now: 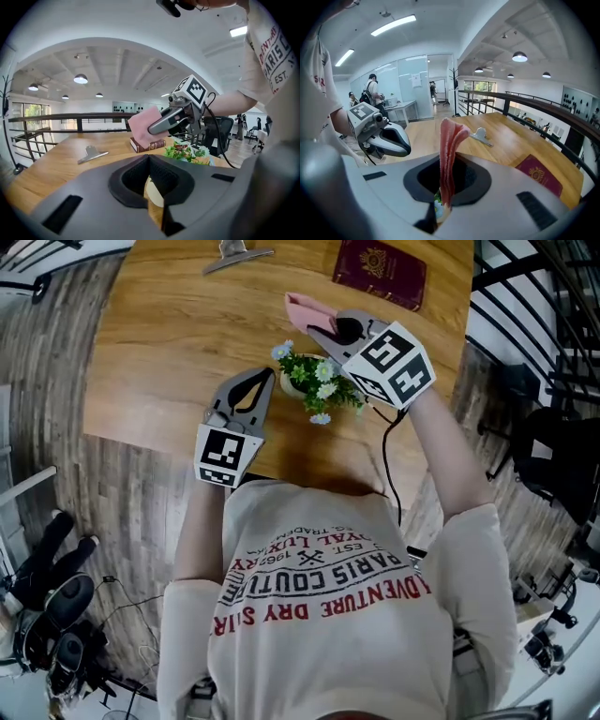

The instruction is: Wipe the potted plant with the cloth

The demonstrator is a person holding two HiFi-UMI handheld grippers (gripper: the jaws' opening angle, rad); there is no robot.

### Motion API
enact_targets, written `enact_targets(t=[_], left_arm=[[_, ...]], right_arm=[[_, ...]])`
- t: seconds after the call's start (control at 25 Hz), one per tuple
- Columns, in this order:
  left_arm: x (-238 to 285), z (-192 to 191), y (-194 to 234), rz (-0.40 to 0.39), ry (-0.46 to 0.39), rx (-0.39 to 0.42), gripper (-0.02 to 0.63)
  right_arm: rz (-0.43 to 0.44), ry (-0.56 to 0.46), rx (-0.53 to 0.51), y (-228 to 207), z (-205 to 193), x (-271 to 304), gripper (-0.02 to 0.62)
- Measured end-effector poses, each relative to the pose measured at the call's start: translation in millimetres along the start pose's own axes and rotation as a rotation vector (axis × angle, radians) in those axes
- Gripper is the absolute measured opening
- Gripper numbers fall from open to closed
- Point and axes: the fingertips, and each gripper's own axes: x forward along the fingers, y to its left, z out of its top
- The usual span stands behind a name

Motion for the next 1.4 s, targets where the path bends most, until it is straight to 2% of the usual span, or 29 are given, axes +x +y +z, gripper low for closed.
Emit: enact_targets(t=[0.16, 0.32, 0.52, 0.72, 0.88, 1.08, 1.28, 1.4], left_arm=[[-14, 24, 12, 0.011, -0.051, 0.051, 0.015], [-32, 39, 32, -0.007, -0.092, 0.083, 0.015], [-55, 34, 61, -0.089, -0.078, 0.105, 0.015], [-74, 24, 92, -0.177, -0.068, 0.139, 0.015], [-83, 11, 105, -0.234, -0.060, 0.150, 0.015], [-88, -14, 109, -0.299, -0.023, 0.141, 0.015], [-88, -39, 111, -0.337, 0.023, 0.117, 0.015], [-85, -48, 110, -0.349, 0.042, 0.113, 0.015]], right_arm=[[-0.059, -0.015, -0.021, 15, 18, -11, 0.035], [-0.092, -0.025, 0.001, 41, 40, -8, 0.035], [-0.154, -0.013, 0.064, 66, 55, 19, 0.035], [-0.252, 0.014, 0.152, 84, 57, 50, 0.035], [-0.341, 0.044, 0.243, 94, 39, 70, 0.035], [-0.487, 0.109, 0.371, 98, -5, 90, 0.035], [-0.615, 0.125, 0.562, 99, -49, 106, 0.035], [-0.697, 0.101, 0.701, 94, -74, 107, 0.035]])
